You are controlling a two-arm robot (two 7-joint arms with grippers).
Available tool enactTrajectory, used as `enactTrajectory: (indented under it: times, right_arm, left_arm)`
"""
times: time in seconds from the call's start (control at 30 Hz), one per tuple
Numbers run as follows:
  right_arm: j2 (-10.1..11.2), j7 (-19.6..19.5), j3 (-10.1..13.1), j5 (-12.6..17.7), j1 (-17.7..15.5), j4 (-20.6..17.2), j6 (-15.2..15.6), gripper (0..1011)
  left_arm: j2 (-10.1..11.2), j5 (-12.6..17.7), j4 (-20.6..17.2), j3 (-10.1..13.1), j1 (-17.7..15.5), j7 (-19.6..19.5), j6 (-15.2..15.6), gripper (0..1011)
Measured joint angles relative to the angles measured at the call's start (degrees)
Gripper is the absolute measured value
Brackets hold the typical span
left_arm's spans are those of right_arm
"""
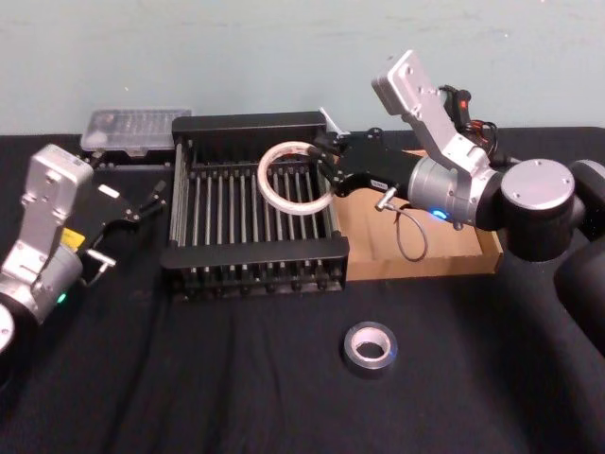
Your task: Pick up the white tape and place it into the black box , Pick up the silver tape and place it into the brown box.
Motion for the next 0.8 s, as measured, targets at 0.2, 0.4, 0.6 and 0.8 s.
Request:
enactTrajectory:
  times: [0.2, 0.4, 0.6, 0.8]
  right_arm:
    - [-0.45, 0.01, -0.21, 0.01, 0.38, 0.52, -0.43, 93]
    - [-0.33, 0.01, -0.14, 0.03, 0.33, 0.40, -0.38, 93]
    - [-0.25, -0.01, -0.11, 0.05, 0.24, 0.29, -0.30, 93]
    - [-0.23, -0.01, -0.08, 0.08, 0.20, 0.23, -0.23, 174]
  left_arm:
    - [0.00, 0.00, 0.00, 0.01, 0.00, 0.00, 0.00, 1001]
    - [0.00, 0.00, 0.00, 0.00, 0.00, 0.00, 0.00, 1001]
    - [0.00, 0.00, 0.00, 0.00, 0.00, 0.00, 0.00, 1001]
    - [0.00, 0.00, 0.00, 0.00, 0.00, 0.00, 0.00, 1001]
